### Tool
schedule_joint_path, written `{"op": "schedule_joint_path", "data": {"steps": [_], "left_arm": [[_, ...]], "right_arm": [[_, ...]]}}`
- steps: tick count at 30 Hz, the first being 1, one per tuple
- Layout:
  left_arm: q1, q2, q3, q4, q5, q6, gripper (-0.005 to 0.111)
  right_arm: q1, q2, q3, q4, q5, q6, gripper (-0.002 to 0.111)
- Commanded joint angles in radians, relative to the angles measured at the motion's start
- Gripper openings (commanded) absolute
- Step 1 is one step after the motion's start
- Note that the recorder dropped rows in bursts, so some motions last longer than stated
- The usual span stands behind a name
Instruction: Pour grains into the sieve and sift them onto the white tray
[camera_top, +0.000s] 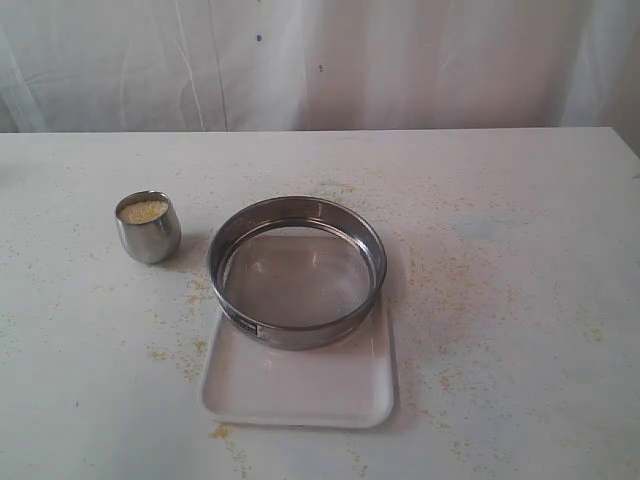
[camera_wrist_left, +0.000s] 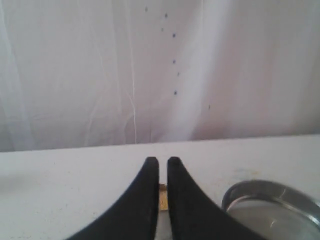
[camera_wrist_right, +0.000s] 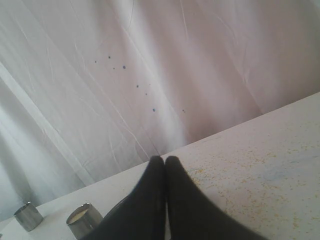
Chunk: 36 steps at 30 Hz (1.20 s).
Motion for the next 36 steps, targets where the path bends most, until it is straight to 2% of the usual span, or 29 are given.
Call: {"op": "schedule_joint_path", "data": {"steps": [1,3,6,8,11,15,20,26,36], "left_arm": [[0.002,0.355,-0.017,0.094,-0.204,-0.009,0.054],[0.002,0.514,-0.017,0.094,-0.359,-0.009,0.075],[0.002,0.696,-0.015,0.08,-0.557,0.011,0.088],[0.002,0.784,-0.004,0.085,-0.644,0.053,0.089],[0.002,0.892,-0.004,0.11,-0.696,0.082,0.089],[0.002,1.004,-0.004,0.005,-0.789,0.173,0.089],[0.002,1.149,-0.015,-0.082,-0.99,0.218,0.089],[0.002,1.336,-0.079,-0.09,-1.059,0.213,0.089],[0.002,1.547,-0.22,-0.165,-1.059,0.242,0.091]], "right_arm": [[0.0,-0.007,0.005,-0.002,-0.01,0.001,0.0],[0.0,-0.007,0.005,-0.002,-0.01,0.001,0.0],[0.0,-0.007,0.005,-0.002,-0.01,0.001,0.0],[0.0,-0.007,0.005,-0.002,-0.01,0.001,0.0],[0.0,-0.007,0.005,-0.002,-0.01,0.001,0.0],[0.0,-0.007,0.005,-0.002,-0.01,0.001,0.0],[0.0,-0.007,0.005,-0.002,-0.01,0.001,0.0],[0.0,-0.007,0.005,-0.002,-0.01,0.001,0.0],[0.0,-0.007,0.005,-0.002,-0.01,0.001,0.0]]}}
